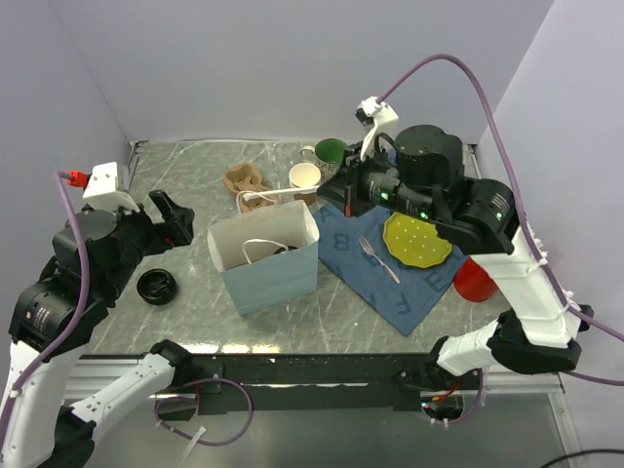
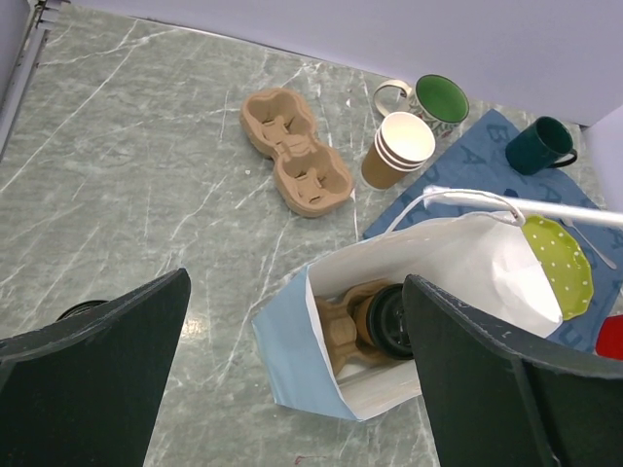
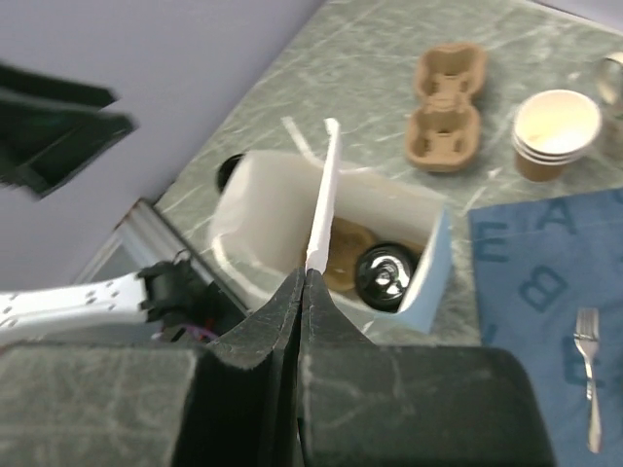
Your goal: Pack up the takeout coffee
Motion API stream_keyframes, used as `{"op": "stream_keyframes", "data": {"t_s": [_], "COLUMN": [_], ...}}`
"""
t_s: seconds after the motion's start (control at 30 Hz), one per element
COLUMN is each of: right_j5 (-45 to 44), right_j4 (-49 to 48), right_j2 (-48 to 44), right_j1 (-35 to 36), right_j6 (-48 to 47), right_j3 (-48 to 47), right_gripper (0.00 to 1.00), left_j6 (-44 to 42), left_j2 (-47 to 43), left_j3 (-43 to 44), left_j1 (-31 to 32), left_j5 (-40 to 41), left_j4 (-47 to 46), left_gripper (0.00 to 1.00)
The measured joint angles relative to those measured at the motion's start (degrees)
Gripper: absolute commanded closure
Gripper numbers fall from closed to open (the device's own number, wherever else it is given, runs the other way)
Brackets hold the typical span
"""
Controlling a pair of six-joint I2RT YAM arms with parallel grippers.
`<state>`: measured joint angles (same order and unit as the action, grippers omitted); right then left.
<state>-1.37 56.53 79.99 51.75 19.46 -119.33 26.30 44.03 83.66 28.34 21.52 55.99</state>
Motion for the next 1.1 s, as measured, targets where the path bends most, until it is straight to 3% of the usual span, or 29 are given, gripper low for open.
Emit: {"op": "stream_keyframes", "data": {"t_s": [0.27, 0.6, 1.1], "right_j5": [1.4, 2.5, 15.3], "right_j4": [-4.5, -9.4, -12.2], "right_j2": [-6.2, -8.4, -7.2], "right_j1": [5.4, 6.4, 8.2], "right_j6": [-0.5, -2.6, -1.2], "right_j3": [3.4, 4.5, 5.4], "right_gripper": [1.00, 1.00, 1.00], "left_j6": [0.6, 2.1, 3.4], "left_j2": [0.0, 0.0, -1.0], "left_j3": [0.0, 0.0, -0.7], "left_j1": [0.0, 0.0, 0.0], "left_j5": [0.7, 0.8, 0.9], "left_j4": [1.2, 1.3, 2.3], "left_gripper": [0.03, 0.03, 0.03]}}
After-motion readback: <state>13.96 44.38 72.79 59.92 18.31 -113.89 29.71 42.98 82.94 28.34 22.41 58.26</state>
